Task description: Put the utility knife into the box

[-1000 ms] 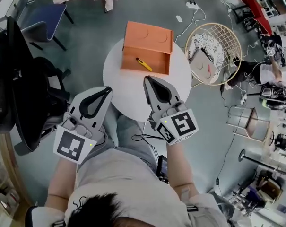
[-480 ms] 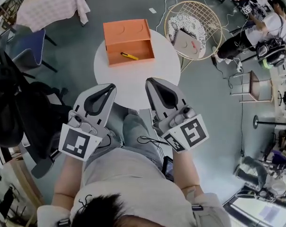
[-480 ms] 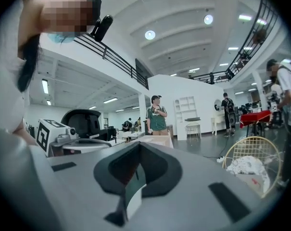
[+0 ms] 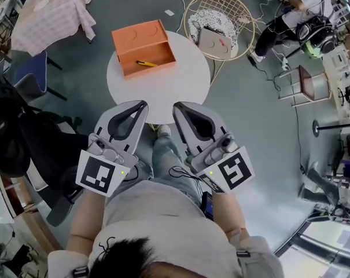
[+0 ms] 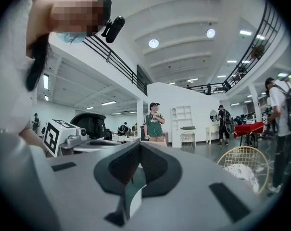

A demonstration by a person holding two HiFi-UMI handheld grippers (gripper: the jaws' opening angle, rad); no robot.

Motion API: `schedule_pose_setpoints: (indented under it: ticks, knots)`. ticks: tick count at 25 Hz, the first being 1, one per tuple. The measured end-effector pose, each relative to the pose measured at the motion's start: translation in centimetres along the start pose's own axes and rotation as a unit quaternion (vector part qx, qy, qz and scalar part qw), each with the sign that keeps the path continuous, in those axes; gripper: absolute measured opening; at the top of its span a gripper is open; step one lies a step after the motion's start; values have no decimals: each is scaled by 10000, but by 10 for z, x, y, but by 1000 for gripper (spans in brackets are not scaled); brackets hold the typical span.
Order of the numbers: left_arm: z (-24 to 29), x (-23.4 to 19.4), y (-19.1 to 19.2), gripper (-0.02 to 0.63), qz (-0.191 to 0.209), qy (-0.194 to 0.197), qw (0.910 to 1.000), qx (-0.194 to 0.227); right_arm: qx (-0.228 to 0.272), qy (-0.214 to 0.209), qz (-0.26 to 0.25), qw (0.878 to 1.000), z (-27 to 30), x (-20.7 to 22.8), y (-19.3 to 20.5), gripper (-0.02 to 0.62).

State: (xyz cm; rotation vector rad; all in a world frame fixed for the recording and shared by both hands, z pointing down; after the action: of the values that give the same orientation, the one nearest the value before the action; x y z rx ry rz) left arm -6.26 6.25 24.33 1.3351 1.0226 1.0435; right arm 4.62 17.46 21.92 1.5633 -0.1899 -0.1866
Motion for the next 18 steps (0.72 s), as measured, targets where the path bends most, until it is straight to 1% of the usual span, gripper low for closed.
schedule_pose_setpoints:
  ticks: [7,18]
  knots:
    - [-16,9,-4,14,36,-41,10000,75,101,-25,-93,9999,-8,-15,-4,6]
    - [-40,13,-14,14,45,-286,9995,161,288,-331,-80,9990,-4,-36,-16,6]
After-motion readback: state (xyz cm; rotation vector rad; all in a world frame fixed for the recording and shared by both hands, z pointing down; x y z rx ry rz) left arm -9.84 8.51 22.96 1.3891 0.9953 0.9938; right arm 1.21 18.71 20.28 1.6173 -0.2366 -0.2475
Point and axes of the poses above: the fingertips, and each gripper's own axes: z forward along the fingers, x to its right, y out of its underside, the point moved 7 cm from there along -z, backward along the fingers, and after that the axes turned 12 degrees about -y, right-handed, at the moved point
